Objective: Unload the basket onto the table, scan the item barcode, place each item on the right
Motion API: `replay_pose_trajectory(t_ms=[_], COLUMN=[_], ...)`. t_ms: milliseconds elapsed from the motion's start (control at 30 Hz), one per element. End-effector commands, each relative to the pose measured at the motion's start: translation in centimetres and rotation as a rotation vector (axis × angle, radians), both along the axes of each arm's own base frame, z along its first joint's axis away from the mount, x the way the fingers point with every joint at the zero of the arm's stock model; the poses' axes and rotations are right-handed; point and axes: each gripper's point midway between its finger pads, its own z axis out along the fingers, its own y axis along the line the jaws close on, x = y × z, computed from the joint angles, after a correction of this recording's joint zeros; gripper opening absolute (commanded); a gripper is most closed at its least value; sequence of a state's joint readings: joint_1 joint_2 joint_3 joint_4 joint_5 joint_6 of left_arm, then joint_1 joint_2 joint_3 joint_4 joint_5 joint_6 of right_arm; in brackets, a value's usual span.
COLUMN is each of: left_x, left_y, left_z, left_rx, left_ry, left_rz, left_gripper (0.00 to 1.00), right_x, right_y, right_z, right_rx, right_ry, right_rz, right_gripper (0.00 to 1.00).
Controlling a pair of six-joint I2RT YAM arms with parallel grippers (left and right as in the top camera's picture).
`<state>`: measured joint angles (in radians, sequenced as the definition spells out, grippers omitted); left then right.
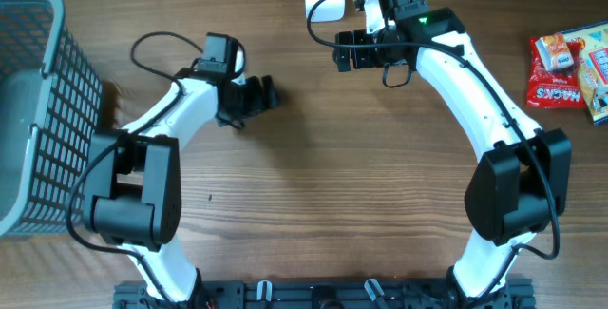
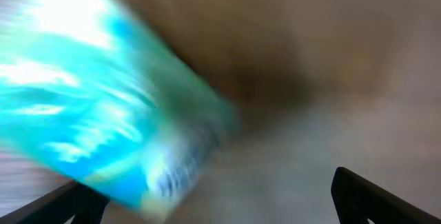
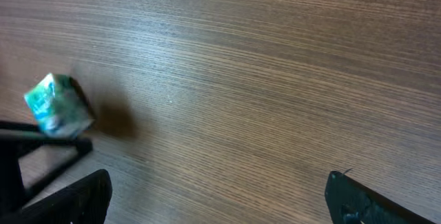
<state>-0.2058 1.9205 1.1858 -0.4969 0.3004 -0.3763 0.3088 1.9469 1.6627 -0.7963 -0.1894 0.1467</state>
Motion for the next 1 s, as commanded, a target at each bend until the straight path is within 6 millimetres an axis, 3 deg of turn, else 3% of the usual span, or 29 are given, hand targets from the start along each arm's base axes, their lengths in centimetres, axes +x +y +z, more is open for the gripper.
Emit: replay_pose_trajectory(t_ms=[0, 67, 167, 233, 267, 433, 567, 633, 733, 933, 967], left_x=[-4.1, -4.9, -3.2, -0.8, 0.5, 2.7, 3.7, 4.2, 5.3, 5.3, 5.2], left_y=[-7.0, -8.6, -6.8, -3.4, -0.7, 8.4, 12.1, 11.9, 8.8, 5.3, 4.5], left_z=[-0.2, -0.1, 1.1, 2.9, 3.8, 3.5, 3.2, 2.9, 1.8, -2.3, -2.5], left_rx=[-0.137, -0.112, 0.025, 0.105, 0.151, 0.177, 0.154, 0.114, -0.009, -0.071, -0.098], left_ry=[0.069, 0.054, -0.036, -0.104, -0.133, -0.104, -0.104, -0.104, -0.107, -0.043, -0.032], left_rz=[-0.227, -0.28, -0.231, -0.089, 0.02, 0.302, 0.446, 0.462, 0.389, 0.333, 0.313], left_gripper=[1.0, 1.0, 1.0, 1.0, 1.0, 1.0, 0.97, 0.96, 0.96, 0.95, 0.88], right_x=[0.0, 0.0, 0.0, 0.0, 0.0, 0.0, 0.0, 0.0, 0.0, 0.0, 0.0], right_y=[-0.1, -0.1, -0.1, -0.1, -0.1, -0.1, -0.1, -0.1, -0.1, -0.1, -0.1], right_z=[-0.7, -0.7, -0.7, -0.7, -0.7, -0.7, -0.7, -0.7, -0.7, -0.7, -0.7], right_rx=[-0.007, -0.007, -0.007, -0.007, -0.007, -0.007, -0.007, -0.007, -0.008, -0.007, -0.007], right_ry=[0.013, 0.013, 0.014, 0.014, 0.013, 0.013, 0.013, 0.013, 0.014, 0.013, 0.014], right_rz=[-0.014, -0.014, -0.014, -0.015, -0.014, -0.014, -0.014, -0.014, -0.014, -0.014, -0.014], right_gripper=[1.0, 1.0, 1.0, 1.0, 1.0, 1.0, 1.0, 1.0, 1.0, 1.0, 1.0])
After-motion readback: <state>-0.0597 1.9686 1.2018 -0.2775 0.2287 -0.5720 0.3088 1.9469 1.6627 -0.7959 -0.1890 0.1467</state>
